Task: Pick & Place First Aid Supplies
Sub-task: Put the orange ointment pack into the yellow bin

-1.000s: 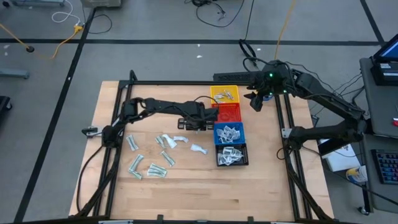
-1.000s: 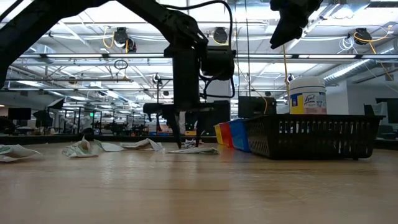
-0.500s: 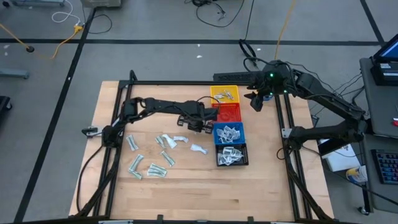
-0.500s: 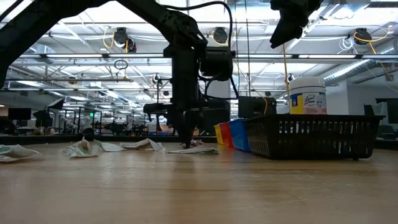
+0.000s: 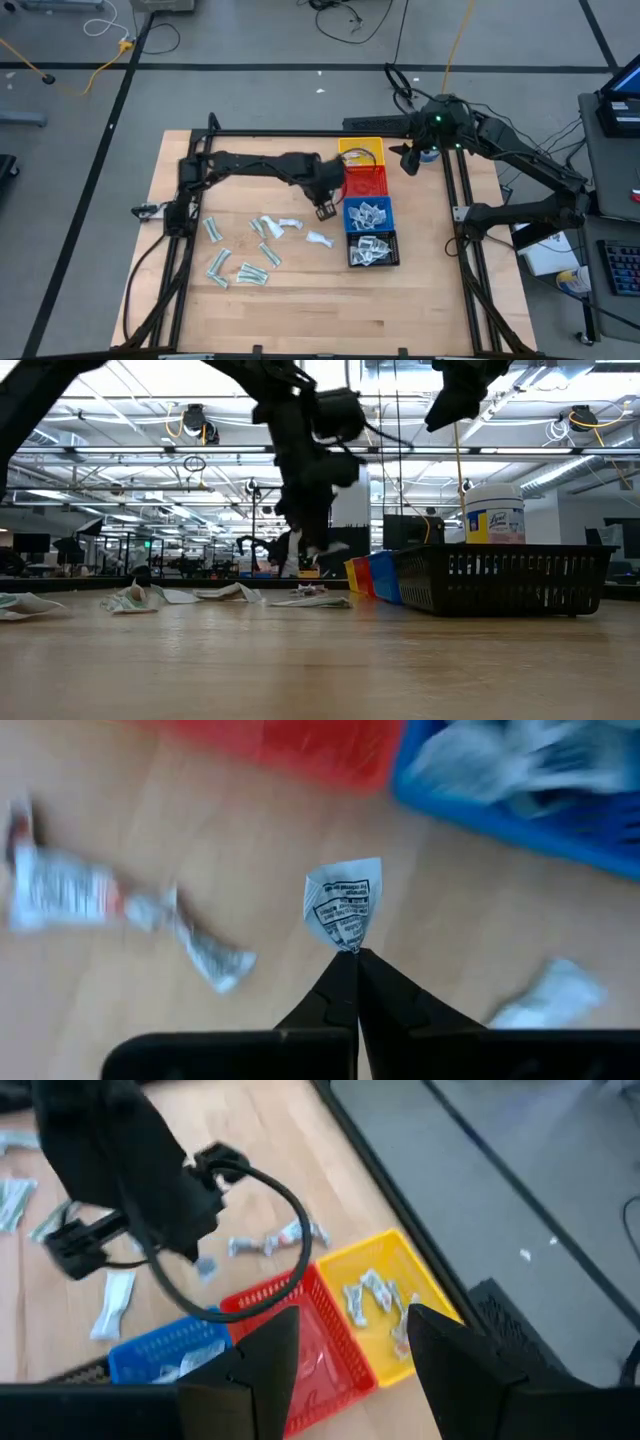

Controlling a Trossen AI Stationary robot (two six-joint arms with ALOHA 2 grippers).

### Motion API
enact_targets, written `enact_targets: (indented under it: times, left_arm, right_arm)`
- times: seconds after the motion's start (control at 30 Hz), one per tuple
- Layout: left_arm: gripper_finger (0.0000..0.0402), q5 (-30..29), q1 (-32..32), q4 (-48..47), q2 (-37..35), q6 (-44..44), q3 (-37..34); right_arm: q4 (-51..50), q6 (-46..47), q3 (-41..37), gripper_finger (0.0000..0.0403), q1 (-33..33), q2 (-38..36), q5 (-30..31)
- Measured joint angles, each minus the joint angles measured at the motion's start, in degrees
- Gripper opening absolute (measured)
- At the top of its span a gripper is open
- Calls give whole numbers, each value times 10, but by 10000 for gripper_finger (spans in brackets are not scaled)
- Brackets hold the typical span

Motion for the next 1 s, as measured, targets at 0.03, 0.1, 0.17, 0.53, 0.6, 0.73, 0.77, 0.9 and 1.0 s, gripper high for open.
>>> enact_targets:
  times: [0.03, 0.1, 0.17, 0.53, 0.6, 0.73, 0.77, 0.9, 1.0]
  left_arm:
    - [1, 11, 5, 18, -17, 21, -15]
    - [1, 33, 16, 59, -58, 59, -58]
    - [1, 60, 29, 108, -110, 87, -111]
    - [0, 252, 115, 413, -375, 166, -392]
    - [0, 255, 125, 425, -403, 167, -407]
    - [0, 260, 137, 441, -428, 163, -394]
    - [0, 260, 138, 438, -430, 163, -387]
    - [0, 261, 139, 440, -427, 167, -350]
    - [0, 259, 139, 437, -417, 168, -325]
  right_arm:
    - [10, 1, 0, 180, 0, 0, 0]
    - [30, 10, 0, 180, 0, 0, 0]
    - [50, 25, 0, 180, 0, 0, 0]
    - [264, 148, -48, 181, 19, 3, -4]
    - [349, 172, -83, 181, 33, 2, -5]
    - [522, 211, -152, 181, 68, 9, -10]
    - [558, 226, -160, 181, 78, 17, -11]
    - [617, 240, -164, 181, 112, 64, 0]
    - [635, 238, -142, 181, 130, 111, 11]
